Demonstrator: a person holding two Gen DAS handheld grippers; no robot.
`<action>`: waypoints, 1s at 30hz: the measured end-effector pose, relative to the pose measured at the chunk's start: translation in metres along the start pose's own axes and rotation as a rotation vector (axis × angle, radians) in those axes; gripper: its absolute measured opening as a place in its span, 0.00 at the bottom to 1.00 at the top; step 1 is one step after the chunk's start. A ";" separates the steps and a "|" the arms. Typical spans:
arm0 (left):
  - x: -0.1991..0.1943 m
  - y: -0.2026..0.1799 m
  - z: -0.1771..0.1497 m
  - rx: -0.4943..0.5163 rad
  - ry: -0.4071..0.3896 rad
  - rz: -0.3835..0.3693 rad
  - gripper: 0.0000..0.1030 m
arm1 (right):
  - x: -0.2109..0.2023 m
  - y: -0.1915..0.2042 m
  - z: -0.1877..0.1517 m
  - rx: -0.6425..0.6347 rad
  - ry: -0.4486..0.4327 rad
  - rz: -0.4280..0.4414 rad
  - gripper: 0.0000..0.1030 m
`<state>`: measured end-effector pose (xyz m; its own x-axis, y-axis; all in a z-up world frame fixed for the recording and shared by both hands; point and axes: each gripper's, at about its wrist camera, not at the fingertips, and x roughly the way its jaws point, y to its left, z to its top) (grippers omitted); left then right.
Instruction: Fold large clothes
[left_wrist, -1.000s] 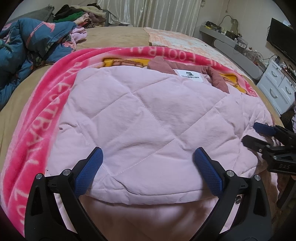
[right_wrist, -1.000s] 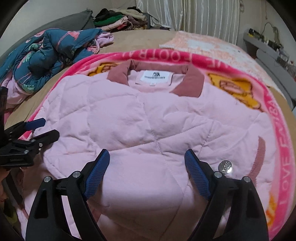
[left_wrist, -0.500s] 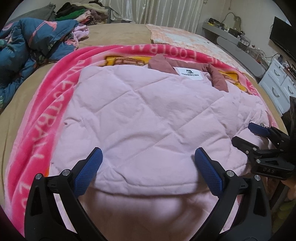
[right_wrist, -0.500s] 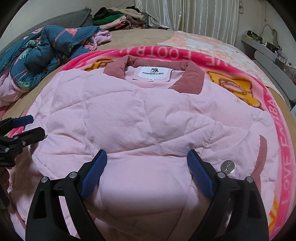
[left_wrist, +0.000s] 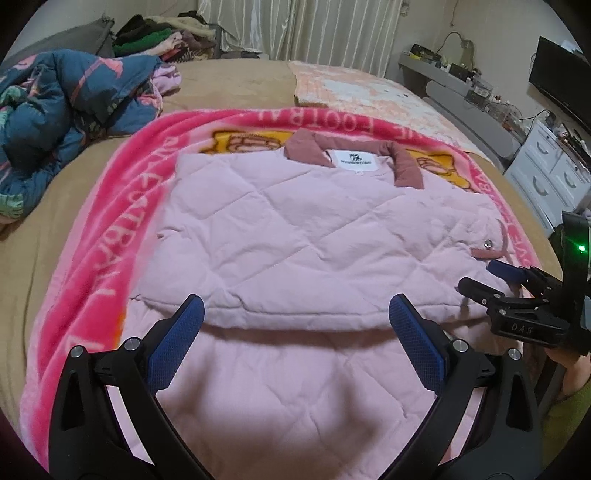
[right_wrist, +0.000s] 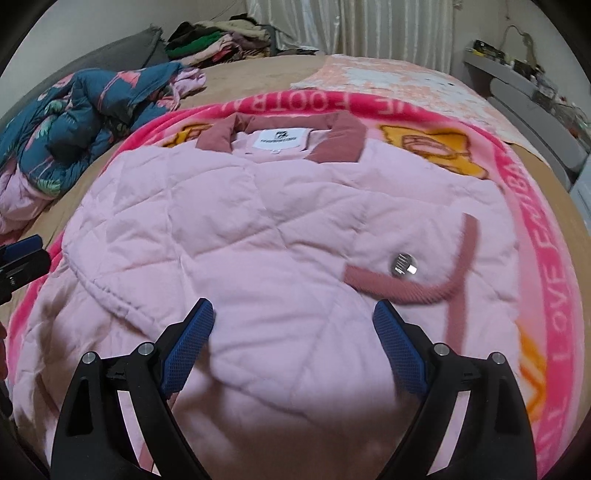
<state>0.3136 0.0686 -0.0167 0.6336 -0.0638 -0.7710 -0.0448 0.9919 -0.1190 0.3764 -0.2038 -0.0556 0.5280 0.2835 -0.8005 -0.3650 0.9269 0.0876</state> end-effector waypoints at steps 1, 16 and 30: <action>-0.007 0.000 -0.001 -0.004 -0.011 0.005 0.91 | -0.006 0.000 -0.001 0.006 -0.004 -0.004 0.86; -0.115 -0.041 -0.017 0.073 -0.111 0.083 0.91 | -0.131 -0.016 -0.025 0.088 -0.184 0.025 0.88; -0.200 -0.055 0.008 -0.043 -0.263 0.017 0.91 | -0.252 -0.026 -0.040 0.001 -0.404 0.056 0.96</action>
<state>0.1953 0.0273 0.1495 0.8110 -0.0107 -0.5849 -0.0866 0.9866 -0.1381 0.2219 -0.3089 0.1206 0.7660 0.4072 -0.4975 -0.4009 0.9075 0.1255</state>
